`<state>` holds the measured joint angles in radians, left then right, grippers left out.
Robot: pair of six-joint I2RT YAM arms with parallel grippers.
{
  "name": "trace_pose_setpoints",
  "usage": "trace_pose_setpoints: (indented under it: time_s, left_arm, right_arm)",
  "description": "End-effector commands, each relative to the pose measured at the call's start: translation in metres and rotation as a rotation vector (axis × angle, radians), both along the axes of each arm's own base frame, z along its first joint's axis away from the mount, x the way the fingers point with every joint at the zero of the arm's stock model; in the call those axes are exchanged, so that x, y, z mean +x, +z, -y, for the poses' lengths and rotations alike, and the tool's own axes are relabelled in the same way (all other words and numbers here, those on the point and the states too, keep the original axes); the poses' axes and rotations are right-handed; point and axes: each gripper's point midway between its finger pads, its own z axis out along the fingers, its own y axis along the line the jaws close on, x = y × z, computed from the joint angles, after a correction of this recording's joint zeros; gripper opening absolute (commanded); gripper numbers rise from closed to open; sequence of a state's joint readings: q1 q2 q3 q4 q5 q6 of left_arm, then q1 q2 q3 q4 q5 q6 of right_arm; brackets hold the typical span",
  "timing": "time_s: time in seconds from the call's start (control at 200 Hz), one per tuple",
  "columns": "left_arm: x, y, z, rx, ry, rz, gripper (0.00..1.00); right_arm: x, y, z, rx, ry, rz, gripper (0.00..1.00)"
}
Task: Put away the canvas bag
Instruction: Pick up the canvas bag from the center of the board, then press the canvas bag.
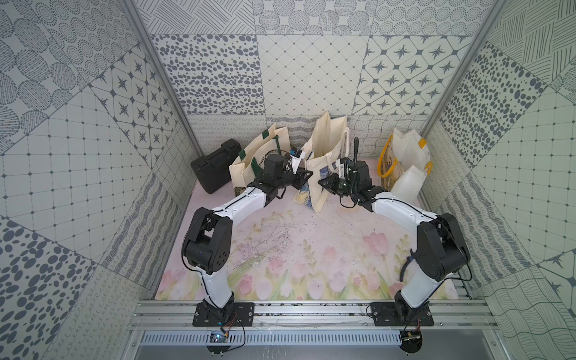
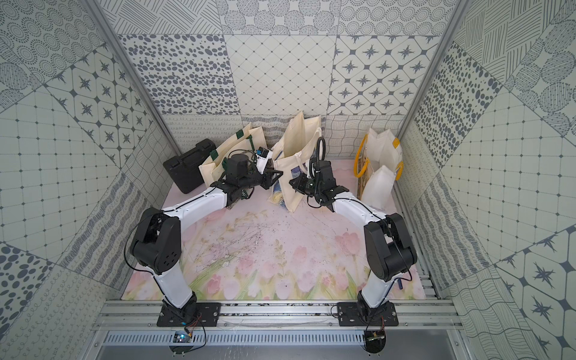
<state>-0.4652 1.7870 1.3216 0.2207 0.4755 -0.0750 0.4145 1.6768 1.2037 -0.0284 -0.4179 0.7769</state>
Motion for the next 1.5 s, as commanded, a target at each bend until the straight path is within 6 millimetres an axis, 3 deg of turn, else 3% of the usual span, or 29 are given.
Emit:
trace_pose_setpoints:
  time_s: [0.0, 0.165, 0.305, 0.395, 0.475, 0.655, 0.82, 1.011, 1.091, 1.156, 1.311, 1.496]
  left_arm:
    - [-0.011, 0.008, -0.007, 0.045, -0.003, 0.028, 0.24]
    - [-0.026, 0.015, -0.012, 0.051, -0.016, 0.030, 0.00]
    - [-0.047, 0.025, -0.014, 0.048, -0.067, 0.022, 0.00]
    - [-0.072, 0.035, -0.013, 0.034, -0.155, 0.023, 0.00]
    - [-0.102, 0.045, -0.009, 0.011, -0.279, 0.019, 0.00]
    - [-0.171, 0.069, -0.009, -0.052, -0.566, 0.015, 0.00]
    - [-0.223, 0.087, -0.015, -0.141, -0.798, -0.004, 0.00]
    - [-0.260, 0.084, -0.026, -0.221, -0.943, -0.106, 0.00]
    - [-0.268, 0.075, -0.030, -0.194, -0.946, -0.124, 0.00]
    - [-0.267, 0.057, -0.030, -0.093, -0.905, -0.120, 0.00]
    - [-0.234, 0.000, -0.036, 0.275, -0.702, -0.058, 0.00]
    - [-0.206, -0.006, -0.046, 0.371, -0.530, 0.061, 0.00]
  right_arm:
    - [-0.019, 0.036, 0.022, -0.122, 0.009, 0.127, 0.00]
    - [-0.042, 0.077, 0.055, -0.300, -0.016, 0.251, 0.00]
    - [-0.062, 0.113, 0.081, -0.409, -0.055, 0.341, 0.00]
    - [-0.072, 0.129, 0.093, -0.462, -0.066, 0.372, 0.00]
    - [-0.080, 0.143, 0.097, -0.501, -0.040, 0.406, 0.13]
    - [-0.092, 0.177, 0.092, -0.533, 0.039, 0.548, 0.43]
    - [-0.104, 0.203, 0.077, -0.536, 0.158, 0.705, 0.49]
    - [-0.125, 0.215, 0.051, -0.474, 0.357, 0.805, 0.52]
    - [-0.136, 0.216, 0.042, -0.441, 0.435, 0.835, 0.53]
    - [-0.144, 0.214, 0.035, -0.418, 0.514, 0.833, 0.54]
    - [-0.150, 0.191, 0.014, -0.421, 0.663, 0.777, 0.58]
    - [-0.161, 0.152, -0.006, -0.479, 0.831, 0.739, 0.61]
